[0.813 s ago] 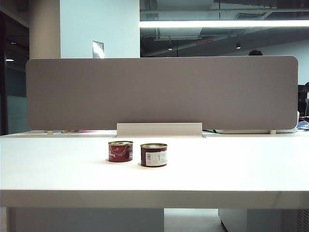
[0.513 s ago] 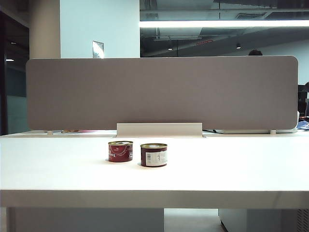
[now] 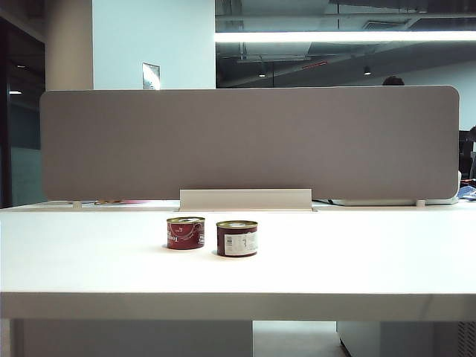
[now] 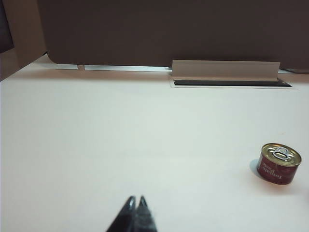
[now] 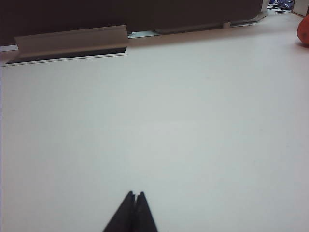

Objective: Stack a can of tomatoes on the right onto the can of tomatoes on the left.

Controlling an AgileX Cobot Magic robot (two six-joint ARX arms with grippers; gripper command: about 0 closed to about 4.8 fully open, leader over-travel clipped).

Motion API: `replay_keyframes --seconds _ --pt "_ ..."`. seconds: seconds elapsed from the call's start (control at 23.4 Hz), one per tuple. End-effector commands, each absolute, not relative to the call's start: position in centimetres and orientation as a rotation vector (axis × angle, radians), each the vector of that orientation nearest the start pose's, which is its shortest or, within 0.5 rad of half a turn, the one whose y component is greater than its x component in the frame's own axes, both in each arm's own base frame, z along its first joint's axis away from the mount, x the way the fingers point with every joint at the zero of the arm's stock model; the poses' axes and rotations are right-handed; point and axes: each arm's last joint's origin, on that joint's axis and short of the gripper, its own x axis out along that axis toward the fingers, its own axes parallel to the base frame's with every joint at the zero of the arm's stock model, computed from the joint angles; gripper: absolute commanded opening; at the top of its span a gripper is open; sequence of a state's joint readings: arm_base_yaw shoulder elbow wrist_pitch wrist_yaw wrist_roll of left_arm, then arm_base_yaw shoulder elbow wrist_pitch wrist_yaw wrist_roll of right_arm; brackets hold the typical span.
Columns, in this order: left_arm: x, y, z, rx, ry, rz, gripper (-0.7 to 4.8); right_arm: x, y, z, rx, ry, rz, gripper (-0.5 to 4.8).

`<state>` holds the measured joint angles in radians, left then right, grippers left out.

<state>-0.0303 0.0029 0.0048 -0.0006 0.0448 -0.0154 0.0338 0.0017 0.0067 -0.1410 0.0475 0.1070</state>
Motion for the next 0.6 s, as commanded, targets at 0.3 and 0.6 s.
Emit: replay_keyframes --seconds 0.3,0.6 --pt "9.7 -0.4 16.8 -0.015 -0.019 -0.078 -0.06 9.6 0.9 16.2 0.239 0.08 0.206 -0.02" --pt "9.7 -0.4 16.7 -0.015 -0.019 -0.078 -0.06 9.0 0.8 19.3 0.233 0.009 0.215 -0.02"
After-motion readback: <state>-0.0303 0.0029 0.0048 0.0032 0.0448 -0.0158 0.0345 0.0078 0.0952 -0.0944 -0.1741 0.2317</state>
